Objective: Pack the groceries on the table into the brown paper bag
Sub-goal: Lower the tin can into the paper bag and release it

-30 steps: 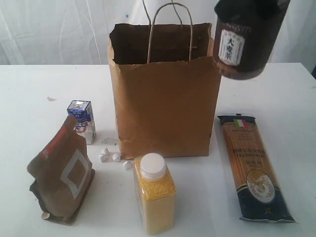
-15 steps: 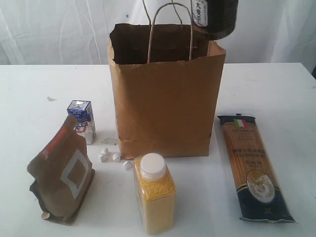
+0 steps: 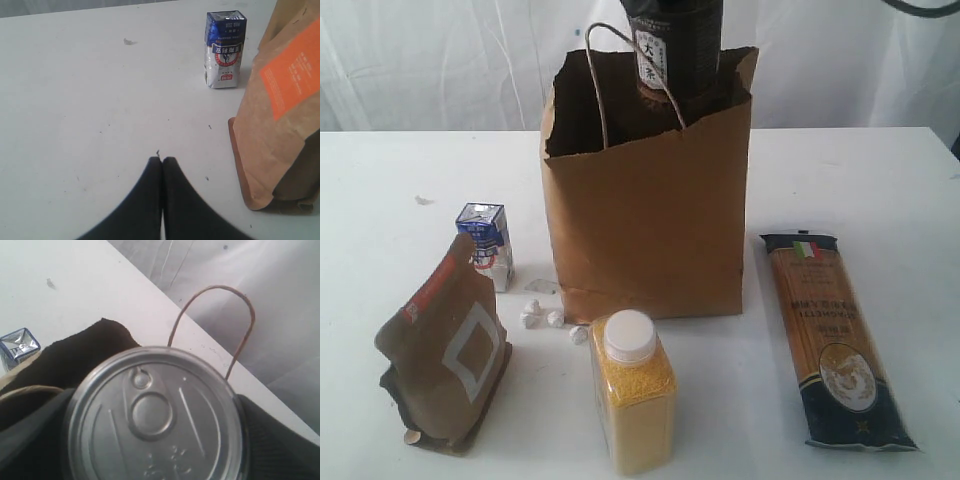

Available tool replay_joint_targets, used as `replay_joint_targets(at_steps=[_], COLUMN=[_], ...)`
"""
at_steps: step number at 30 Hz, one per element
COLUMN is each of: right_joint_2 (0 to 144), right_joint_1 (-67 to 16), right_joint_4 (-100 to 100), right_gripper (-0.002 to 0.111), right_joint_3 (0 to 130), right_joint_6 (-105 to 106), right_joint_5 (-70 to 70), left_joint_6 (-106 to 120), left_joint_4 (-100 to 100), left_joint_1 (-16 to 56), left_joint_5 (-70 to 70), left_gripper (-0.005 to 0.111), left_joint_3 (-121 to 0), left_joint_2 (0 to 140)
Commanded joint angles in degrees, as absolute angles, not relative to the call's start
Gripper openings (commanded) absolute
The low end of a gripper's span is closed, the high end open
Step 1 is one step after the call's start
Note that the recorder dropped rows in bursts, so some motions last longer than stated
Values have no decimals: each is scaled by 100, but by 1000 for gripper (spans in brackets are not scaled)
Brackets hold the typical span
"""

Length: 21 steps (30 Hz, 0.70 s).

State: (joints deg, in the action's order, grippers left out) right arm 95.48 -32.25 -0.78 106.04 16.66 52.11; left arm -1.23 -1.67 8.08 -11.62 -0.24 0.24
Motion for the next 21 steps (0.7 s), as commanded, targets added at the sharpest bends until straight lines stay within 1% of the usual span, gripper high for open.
replay_joint_targets(at_steps=[1, 21], right_joint_2=[9777, 10560], right_joint_1=[-3192, -3192], right_joint_4=[-66, -51], right_gripper=[0, 0], right_joint_3=[10675, 10662], right_joint_6=[1727, 1330], right_joint_5=[5103, 5781], left_joint_6=[-130, -130], left_joint_4=[-170, -170], left_joint_1=[803, 803], left_joint_5=[-1160, -1160], left_gripper=[0, 0], left_joint_3=[0, 0], left_joint_2=[0, 0])
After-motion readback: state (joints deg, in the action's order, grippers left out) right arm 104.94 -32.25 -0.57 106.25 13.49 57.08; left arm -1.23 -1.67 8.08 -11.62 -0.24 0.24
